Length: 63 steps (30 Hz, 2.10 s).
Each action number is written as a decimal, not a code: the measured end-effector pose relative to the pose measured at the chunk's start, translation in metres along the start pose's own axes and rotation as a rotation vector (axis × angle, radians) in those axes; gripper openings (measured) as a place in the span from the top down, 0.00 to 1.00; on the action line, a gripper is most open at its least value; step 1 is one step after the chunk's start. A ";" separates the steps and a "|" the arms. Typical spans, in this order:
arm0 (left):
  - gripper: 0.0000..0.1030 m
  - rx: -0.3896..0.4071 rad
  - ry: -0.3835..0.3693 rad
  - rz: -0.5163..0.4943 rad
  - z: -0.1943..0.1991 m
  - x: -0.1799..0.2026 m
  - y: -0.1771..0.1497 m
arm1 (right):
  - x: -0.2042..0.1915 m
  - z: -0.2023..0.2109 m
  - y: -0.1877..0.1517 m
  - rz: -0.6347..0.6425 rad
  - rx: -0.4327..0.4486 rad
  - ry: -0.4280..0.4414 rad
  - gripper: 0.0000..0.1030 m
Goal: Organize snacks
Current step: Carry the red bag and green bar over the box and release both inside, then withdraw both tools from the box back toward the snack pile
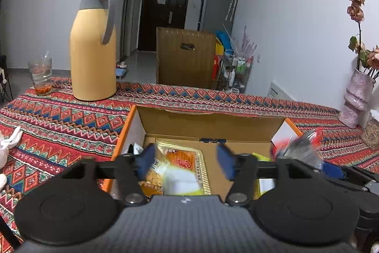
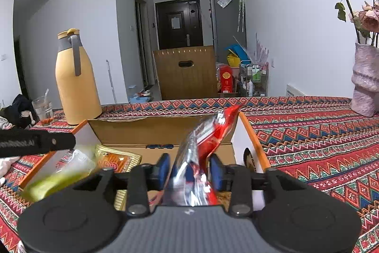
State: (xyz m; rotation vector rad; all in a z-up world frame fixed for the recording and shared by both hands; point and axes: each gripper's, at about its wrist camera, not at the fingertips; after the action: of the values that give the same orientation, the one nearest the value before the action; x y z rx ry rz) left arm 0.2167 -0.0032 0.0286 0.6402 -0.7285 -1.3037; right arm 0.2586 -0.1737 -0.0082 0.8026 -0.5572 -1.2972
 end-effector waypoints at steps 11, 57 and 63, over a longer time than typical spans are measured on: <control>0.00 0.056 0.033 0.003 0.012 0.002 -0.001 | 0.001 0.023 -0.005 -0.010 0.064 -0.053 0.00; 0.00 0.025 0.060 -0.057 0.077 -0.013 -0.036 | 0.010 0.113 -0.044 0.090 0.105 -0.121 0.00; 0.00 -0.018 0.071 -0.052 0.078 -0.027 -0.063 | 0.020 0.122 -0.069 0.079 0.055 -0.147 0.00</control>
State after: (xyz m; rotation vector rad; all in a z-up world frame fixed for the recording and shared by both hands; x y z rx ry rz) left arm 0.1143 0.0120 0.0250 0.6912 -0.6454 -1.3273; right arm 0.1277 -0.2227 0.0120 0.7266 -0.7374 -1.2790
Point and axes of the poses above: each gripper's, at about its wrist camera, not at the fingertips, and z roughly against the way its jaws point, x to its right, y to its top, and after that the axes turned 11 degrees about -x, right-handed
